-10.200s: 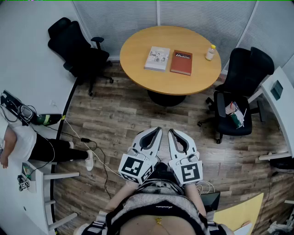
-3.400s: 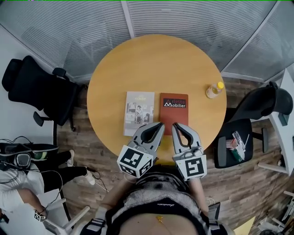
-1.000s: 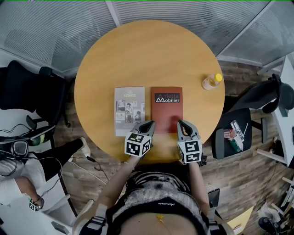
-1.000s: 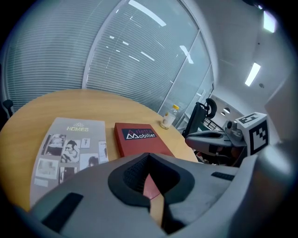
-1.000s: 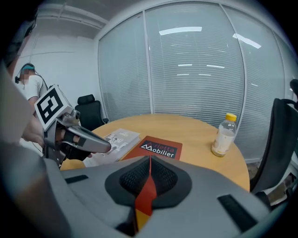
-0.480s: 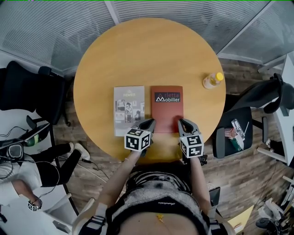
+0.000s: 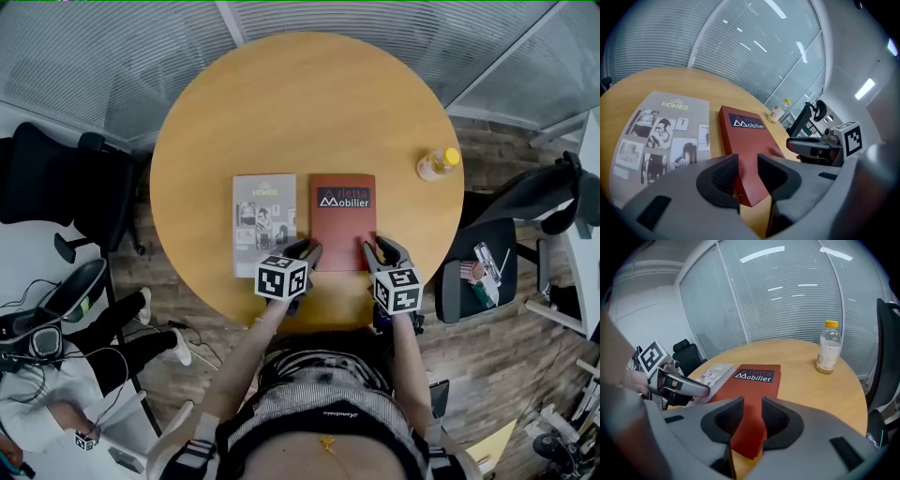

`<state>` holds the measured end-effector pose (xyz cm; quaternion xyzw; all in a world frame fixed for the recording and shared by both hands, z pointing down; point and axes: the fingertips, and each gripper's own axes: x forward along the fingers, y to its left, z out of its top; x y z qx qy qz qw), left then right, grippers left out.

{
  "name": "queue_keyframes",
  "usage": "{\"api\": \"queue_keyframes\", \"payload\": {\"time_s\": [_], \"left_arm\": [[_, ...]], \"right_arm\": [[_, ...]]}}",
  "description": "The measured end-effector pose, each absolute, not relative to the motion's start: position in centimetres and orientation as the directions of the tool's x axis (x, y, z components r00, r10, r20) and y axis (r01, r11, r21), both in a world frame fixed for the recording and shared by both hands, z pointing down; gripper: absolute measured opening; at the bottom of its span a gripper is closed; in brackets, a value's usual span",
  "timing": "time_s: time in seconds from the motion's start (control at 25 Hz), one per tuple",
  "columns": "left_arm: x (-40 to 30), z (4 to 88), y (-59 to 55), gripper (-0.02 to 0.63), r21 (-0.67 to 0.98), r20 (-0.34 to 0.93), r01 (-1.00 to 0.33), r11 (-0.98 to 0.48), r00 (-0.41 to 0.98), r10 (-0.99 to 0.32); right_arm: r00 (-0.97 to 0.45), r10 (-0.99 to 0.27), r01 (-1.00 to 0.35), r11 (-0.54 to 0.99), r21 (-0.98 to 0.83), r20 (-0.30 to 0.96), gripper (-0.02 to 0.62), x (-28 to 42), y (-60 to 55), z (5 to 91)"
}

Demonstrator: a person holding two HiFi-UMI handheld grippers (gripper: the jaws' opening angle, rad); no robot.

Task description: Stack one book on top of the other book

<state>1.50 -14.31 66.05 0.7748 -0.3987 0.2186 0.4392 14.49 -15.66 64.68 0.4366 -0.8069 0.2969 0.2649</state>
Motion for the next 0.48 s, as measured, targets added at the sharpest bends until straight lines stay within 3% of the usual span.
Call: {"api": "queue_keyframes", "payload": {"time_s": [0.48], "left_arm": [[1.8,67.9,-15.0,0.179,0.509,0.719,-0.824,-0.249,0.566,-0.404]], "right_arm": [[-0.490,-0.498,-0.865,0.383,-0.326,0.715,0.160,15.1,-16.3,67.3]]}}
